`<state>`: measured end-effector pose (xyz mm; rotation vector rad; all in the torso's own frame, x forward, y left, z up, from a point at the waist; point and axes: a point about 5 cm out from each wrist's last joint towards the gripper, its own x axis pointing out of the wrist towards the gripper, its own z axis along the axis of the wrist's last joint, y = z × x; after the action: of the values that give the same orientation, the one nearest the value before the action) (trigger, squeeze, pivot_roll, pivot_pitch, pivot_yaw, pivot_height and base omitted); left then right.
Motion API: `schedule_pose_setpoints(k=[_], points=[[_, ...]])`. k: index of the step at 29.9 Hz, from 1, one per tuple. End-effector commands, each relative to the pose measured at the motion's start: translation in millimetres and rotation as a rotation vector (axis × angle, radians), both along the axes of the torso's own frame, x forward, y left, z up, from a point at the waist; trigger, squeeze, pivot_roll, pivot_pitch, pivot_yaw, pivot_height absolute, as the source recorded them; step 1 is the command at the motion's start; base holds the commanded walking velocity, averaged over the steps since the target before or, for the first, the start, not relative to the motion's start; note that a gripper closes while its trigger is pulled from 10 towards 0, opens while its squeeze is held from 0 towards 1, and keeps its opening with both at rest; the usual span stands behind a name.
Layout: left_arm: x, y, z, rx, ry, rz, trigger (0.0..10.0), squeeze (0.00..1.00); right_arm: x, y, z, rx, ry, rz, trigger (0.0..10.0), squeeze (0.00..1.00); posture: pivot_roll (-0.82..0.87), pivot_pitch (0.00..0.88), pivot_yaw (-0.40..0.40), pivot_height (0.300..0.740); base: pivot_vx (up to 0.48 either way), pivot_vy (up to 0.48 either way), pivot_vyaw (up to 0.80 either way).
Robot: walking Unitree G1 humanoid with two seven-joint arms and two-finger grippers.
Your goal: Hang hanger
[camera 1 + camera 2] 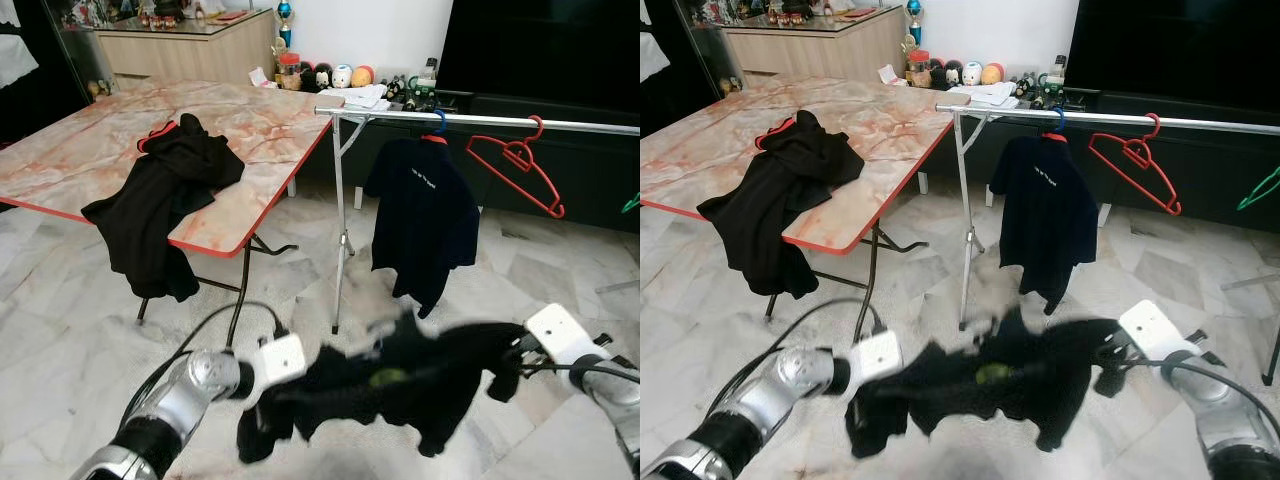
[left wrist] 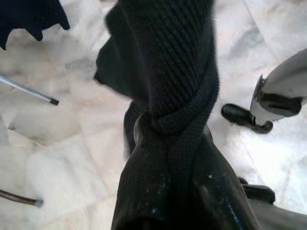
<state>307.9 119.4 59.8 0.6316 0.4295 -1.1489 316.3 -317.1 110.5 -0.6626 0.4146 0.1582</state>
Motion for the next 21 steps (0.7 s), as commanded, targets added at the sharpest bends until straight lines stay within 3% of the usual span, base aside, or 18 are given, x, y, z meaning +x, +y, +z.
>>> schedule_pose_setpoints(k=[1, 4, 8, 11, 14, 17, 21], points=[[4.7, 1.3, 4, 0.001, -0.046, 0.023, 0.0, 0.0, 7.8, 10.6, 16, 0.067, -0.06, 0.054, 0.0, 0.0, -0.08, 0.023, 0.037, 0.74, 0.0, 0.0, 0.0], [17.4, -1.8, 14, -0.019, -0.161, 0.098, 0.0, 0.0, 7.0, 27.9, 19, 0.131, -0.04, 0.165, 0.0, 0.0, -0.08, 0.025, 0.037, 0.74, 0.0, 0.0, 0.0], [21.9, -4.0, 21, -0.061, -0.19, 0.131, 0.0, 0.0, 5.0, 34.9, 19, 0.122, -0.028, 0.22, 0.0, 0.0, -0.08, 0.025, 0.037, 0.74, 0.0, 0.0, 0.0], [23.5, -7.9, 27, -0.142, -0.178, 0.152, 0.0, 0.0, 4.2, 38.2, 20, 0.128, -0.046, 0.232, 0.0, 0.0, -0.08, 0.026, 0.035, 0.74, 0.0, 0.0, 0.0], [16.7, -12.6, 25, -0.181, -0.104, 0.1, 0.0, 0.0, 1.8, 42.2, 21, 0.164, -0.049, 0.249, 0.0, 0.0, -0.08, 0.026, 0.036, 0.74, 0.0, 0.0, 0.0], [8.2, -12.0, 15, -0.143, -0.031, 0.051, 0.0, 0.0, 4.9, 44.6, 32, 0.231, -0.128, 0.231, 0.0, 0.0, -0.08, 0.026, 0.034, 0.74, 0.0, 0.0, 0.0], [0.0, -3.9, 0, -0.023, 0.015, 0.01, 0.0, 0.0, 10.8, 48.0, 58, 0.378, -0.273, 0.217, 0.0, 0.0, -0.08, 0.026, 0.034, 0.74, 0.0, 0.0, 0.0]])
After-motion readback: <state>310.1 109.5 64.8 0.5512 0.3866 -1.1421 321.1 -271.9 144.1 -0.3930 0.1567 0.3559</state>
